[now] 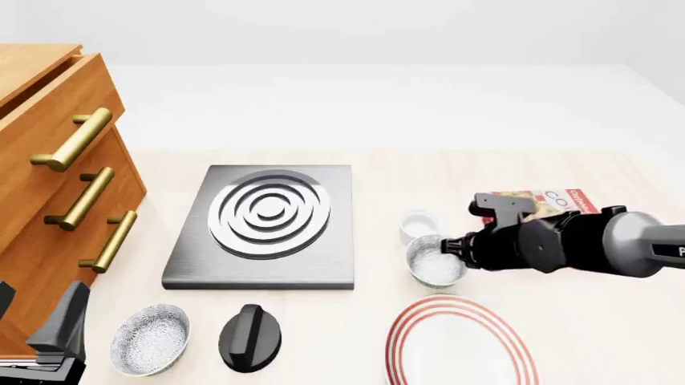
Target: Pick the akita bowl between the plate and the ramekin and place it on the plate.
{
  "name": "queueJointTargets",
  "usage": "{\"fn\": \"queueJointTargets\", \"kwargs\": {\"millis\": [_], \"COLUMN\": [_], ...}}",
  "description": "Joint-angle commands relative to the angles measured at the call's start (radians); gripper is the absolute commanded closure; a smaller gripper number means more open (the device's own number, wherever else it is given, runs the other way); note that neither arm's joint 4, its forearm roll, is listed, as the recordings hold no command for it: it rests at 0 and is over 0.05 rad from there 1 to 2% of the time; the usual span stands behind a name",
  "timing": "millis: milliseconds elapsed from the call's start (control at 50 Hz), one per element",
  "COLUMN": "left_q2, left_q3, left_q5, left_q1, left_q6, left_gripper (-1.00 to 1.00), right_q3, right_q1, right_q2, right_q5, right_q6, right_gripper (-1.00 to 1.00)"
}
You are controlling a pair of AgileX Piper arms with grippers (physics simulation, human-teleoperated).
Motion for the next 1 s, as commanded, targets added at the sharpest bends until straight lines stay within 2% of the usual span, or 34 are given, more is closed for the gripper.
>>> {"fn": "queueJointTargets", "kwargs": {"millis": [20, 340, 640, 760, 1000], "left_q2": [0.000, 0.000, 0.000, 0.000, 0.000], "left_q3": [0.000, 0.000, 0.000, 0.000, 0.000], "left_q5": [0.000, 0.000, 0.000, 0.000, 0.000], "left_q1": [0.000, 0.000, 0.000, 0.000, 0.000], "left_q6": [0.000, 0.000, 0.000, 0.000, 0.000], "left_gripper": [-1.00, -1.00, -1.00, -1.00, -1.00], "right_q3": [-0.011, -0.032, -0.098, -0.123, -0.091], "right_q1": [-0.015, -0.012, 0.041, 0.096, 0.115], "right_q2": [-0.054, -0.234, -0.462, -0.544, -0.630], "right_q5": [0.042, 0.167, 0.377, 0.461, 0.533], "right_q6": [-0.007, -0.023, -0.063, -0.094, -0.178], "right_gripper": [1.00, 1.00, 1.00, 1.00, 1.00]}}
